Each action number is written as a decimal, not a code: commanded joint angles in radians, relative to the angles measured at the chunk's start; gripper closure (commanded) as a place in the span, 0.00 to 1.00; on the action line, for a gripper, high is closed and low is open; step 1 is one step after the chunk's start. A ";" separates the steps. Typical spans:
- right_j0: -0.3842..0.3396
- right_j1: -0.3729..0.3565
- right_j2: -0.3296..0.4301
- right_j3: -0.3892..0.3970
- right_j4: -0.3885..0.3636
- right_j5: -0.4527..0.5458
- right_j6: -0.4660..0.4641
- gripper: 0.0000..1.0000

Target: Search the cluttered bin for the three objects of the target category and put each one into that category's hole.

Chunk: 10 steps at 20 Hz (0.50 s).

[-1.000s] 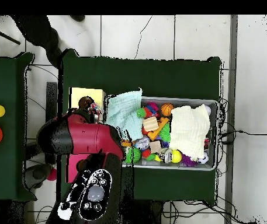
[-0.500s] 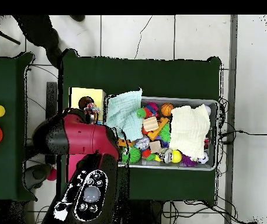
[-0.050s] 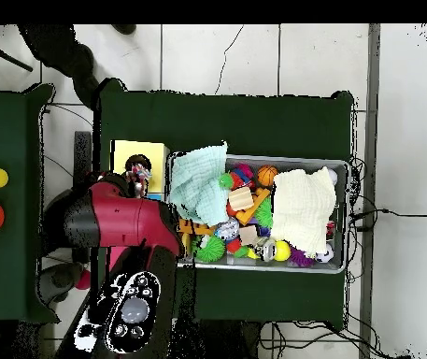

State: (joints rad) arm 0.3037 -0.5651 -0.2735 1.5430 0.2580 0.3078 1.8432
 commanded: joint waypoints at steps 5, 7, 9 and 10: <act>0.015 0.047 0.002 -0.040 0.057 0.051 0.243 1.00; 0.013 0.046 0.003 -0.040 0.056 0.048 0.238 1.00; 0.014 0.048 0.005 -0.034 0.049 0.033 0.228 1.00; 0.011 0.050 0.006 -0.032 0.040 0.022 0.216 1.00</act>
State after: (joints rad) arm 0.3282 -0.5601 -0.2908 1.5116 0.2710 0.3078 1.8432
